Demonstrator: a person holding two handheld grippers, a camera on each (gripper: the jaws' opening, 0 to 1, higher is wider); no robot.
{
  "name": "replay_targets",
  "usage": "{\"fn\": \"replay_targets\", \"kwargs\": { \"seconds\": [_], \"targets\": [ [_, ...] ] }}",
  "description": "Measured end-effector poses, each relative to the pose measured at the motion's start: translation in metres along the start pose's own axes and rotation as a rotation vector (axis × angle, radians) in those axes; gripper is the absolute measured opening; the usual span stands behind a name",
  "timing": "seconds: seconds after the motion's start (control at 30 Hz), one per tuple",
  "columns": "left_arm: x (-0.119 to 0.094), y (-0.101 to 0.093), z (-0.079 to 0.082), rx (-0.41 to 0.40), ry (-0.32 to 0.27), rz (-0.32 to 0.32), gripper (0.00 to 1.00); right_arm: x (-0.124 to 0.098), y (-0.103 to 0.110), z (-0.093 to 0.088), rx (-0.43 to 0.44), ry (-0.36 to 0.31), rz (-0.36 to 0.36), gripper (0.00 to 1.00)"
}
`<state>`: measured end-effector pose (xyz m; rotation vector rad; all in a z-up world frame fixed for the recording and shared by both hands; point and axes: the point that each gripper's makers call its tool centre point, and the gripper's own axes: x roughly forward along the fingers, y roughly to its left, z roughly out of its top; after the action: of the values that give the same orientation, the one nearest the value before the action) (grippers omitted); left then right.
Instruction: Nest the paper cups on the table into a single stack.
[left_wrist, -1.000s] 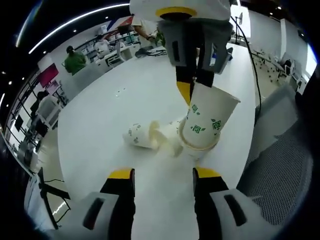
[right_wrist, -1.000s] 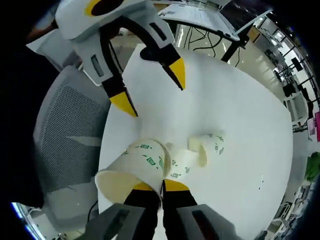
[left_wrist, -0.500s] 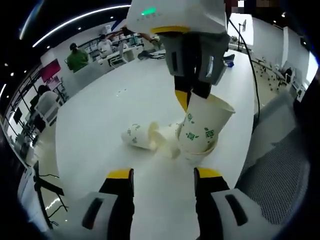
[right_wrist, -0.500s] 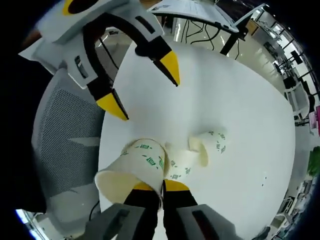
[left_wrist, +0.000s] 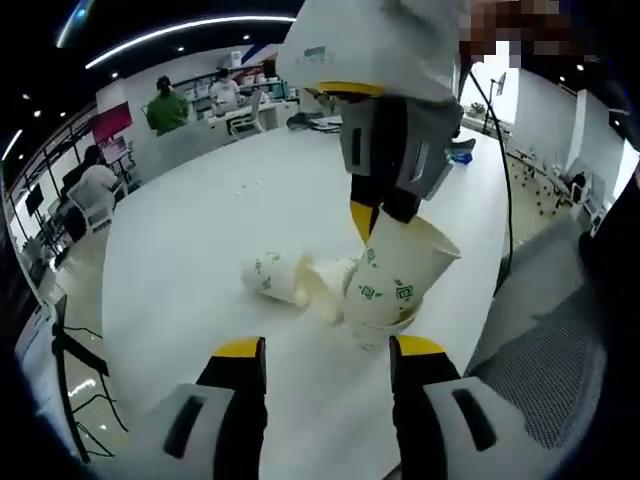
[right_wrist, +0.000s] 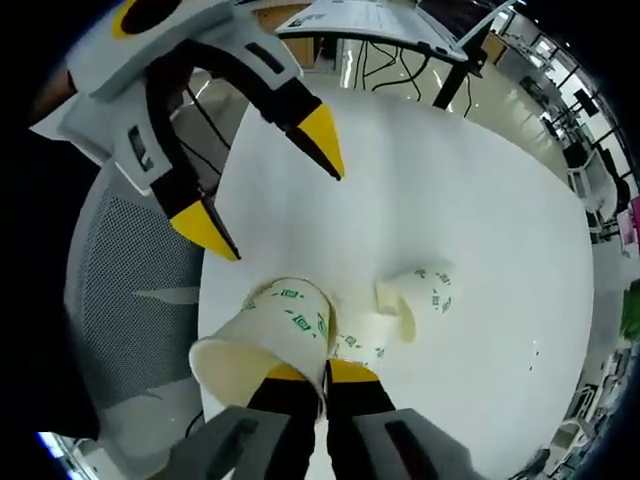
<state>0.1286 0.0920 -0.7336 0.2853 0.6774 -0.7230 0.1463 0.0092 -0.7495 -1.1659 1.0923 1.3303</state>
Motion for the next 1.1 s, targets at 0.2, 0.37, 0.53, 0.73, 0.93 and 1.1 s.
{"fn": "replay_targets", "kwargs": {
  "seconds": [0.2,0.37,0.53,0.73,0.93,1.1],
  "targets": [
    [0.000,-0.002,-0.002,-0.007,-0.005,-0.011,0.48,-0.001,0.000,0.003,0.022,-0.014,0.004,0.00],
    [0.001,-0.001,-0.003,-0.008,-0.006,-0.011,0.47,-0.001,0.000,0.002,0.026,-0.016,0.001,0.01],
    [0.002,-0.005,-0.004,0.000,-0.005,-0.020,0.48,-0.002,-0.001,0.007,0.032,-0.039,0.000,0.09],
    [0.001,-0.007,-0.004,0.000,-0.007,-0.020,0.48,-0.006,-0.008,0.008,0.071,-0.079,-0.023,0.18],
    [0.002,-0.005,-0.005,0.004,-0.002,-0.013,0.47,-0.013,-0.015,0.011,0.172,-0.164,-0.048,0.29],
    [0.001,-0.006,-0.005,0.008,0.001,-0.013,0.47,-0.020,-0.029,0.006,0.265,-0.233,-0.085,0.37]
  ]
}}
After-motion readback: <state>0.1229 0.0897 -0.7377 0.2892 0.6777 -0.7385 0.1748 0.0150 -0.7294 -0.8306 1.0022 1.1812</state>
